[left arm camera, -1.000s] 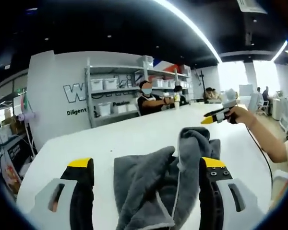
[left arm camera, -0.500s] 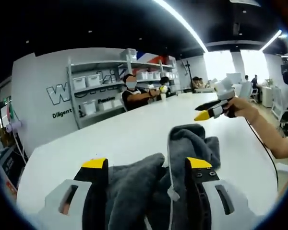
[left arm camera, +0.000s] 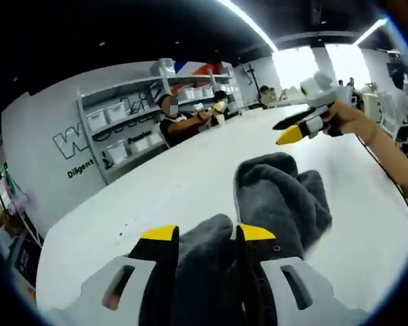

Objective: Fold the towel on the table until its edges align and the towel forms a compact rectangular stack.

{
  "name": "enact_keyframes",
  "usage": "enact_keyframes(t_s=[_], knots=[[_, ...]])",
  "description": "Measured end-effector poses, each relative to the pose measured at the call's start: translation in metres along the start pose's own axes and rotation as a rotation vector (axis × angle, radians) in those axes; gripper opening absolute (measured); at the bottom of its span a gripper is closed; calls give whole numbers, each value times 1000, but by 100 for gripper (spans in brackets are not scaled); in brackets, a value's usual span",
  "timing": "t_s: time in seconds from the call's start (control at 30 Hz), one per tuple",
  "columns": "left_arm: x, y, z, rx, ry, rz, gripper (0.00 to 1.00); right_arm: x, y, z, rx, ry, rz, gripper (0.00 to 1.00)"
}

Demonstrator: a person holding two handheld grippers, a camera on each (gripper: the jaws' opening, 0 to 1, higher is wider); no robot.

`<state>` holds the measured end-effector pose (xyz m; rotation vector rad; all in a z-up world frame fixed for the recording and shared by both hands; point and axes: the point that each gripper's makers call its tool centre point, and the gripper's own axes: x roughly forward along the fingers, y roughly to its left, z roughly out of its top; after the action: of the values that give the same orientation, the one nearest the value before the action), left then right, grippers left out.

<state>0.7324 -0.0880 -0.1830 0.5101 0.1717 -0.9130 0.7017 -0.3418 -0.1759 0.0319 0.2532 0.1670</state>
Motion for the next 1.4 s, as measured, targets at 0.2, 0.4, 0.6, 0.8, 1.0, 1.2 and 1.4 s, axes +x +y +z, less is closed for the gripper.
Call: enact_keyframes(t_s=[0.2,0.4,0.6,0.8,1.0,1.2,1.4], knots=[[10,3,-16,89,70,51,24,-2,3,1,2,-6,5,99],[12,-4,-23,99,86,19,13,-2,3,2,4,-7,5,99],[14,-11,-28,113,101,-5,6,-1,2,3,7,-4,5,99],[9,-6,-23,81,65,2,4,0,2,2,5,-1,8,99],[0,9,-11,64,12,65,4,1,2,1,4,5,10,99],[-15,32,2,36,-33,117,3,-2,6,-3,4,7,12,99],[-33,59,6,14,-55,179,3,0,4,-3,5,12,11,99]])
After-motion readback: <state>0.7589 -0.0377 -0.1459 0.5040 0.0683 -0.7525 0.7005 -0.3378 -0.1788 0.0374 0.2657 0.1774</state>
